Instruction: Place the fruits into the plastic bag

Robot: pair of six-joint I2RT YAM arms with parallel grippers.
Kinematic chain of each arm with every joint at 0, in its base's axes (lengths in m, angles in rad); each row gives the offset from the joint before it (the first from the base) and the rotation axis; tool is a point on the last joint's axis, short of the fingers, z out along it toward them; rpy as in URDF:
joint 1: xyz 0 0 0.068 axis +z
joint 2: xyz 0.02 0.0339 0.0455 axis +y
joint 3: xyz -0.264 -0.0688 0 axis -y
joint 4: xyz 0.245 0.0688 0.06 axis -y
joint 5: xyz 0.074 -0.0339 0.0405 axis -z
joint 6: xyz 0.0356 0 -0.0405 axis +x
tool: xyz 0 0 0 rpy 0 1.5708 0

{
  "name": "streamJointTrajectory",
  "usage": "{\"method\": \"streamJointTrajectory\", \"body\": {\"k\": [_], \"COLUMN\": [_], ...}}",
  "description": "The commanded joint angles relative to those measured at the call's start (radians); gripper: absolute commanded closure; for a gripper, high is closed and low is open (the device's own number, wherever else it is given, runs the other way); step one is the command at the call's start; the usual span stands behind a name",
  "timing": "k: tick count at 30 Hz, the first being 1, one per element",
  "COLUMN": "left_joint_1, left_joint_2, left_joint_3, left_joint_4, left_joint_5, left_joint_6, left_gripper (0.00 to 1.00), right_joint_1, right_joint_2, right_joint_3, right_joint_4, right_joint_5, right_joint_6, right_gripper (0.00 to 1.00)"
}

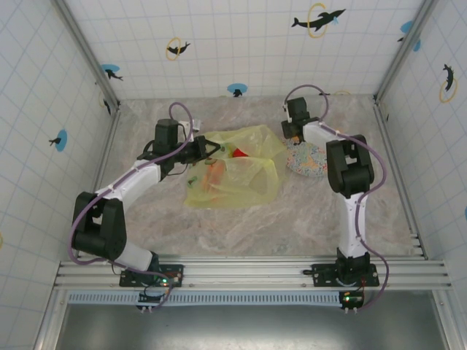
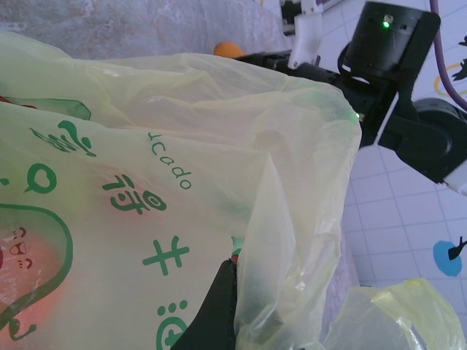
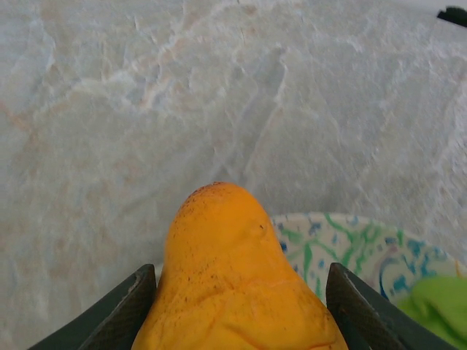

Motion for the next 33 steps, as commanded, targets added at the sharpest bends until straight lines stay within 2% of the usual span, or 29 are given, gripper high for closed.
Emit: {"method": "streamJointTrajectory", "body": {"k": [1,5,8,12,16,26,29,33], "left_joint_1": [0.007,0.007,0.008,0.007,0.007,0.007,0.007,0.007], "left_joint_2": [-0.016,-0.019,-0.021,-0.024,-0.024,-0.028,-0.027,-0.030], "left_joint_3": [0.005,0.006,0.006,0.006,0.006,0.004,0.003,0.003], "left_joint_4": [-0.003,0.004,0.010,0.016,0.020,0.022,0.024,0.028], "left_joint_5": [0.020,0.025,0.032,0.033,0.035,0.034,0.038,0.041], "left_joint_6": [-0.001,-0.010,-0.013,-0.019,-0.024,-0.024,-0.027,-0.029], "left_gripper": [1.00,1.00,1.00,1.00,1.00,1.00,1.00,1.00], "right_joint_1": [0.013,0.031,0.049,0.072,0.087,0.117,0.168,0.240], "right_joint_2": [-0.181,-0.386,-0.576,-0.830,-0.974,-0.882,-0.826,-0.726], "right_joint_3": [-0.112,-0.314,-0.521,-0.799,-0.935,-0.945,-0.904,-0.820], "right_joint_4": [0.068,0.146,0.219,0.359,0.399,0.440,0.436,0.425], "right_joint_5": [0.011,-0.008,-0.078,-0.250,-0.441,-0.832,-0.873,-0.854], "right_joint_6": [0.019,0.043,0.073,0.100,0.108,0.032,0.008,-0.005], "right_gripper": [0.45,0.46,0.47,0.47,0.47,0.48,0.48,0.48]}}
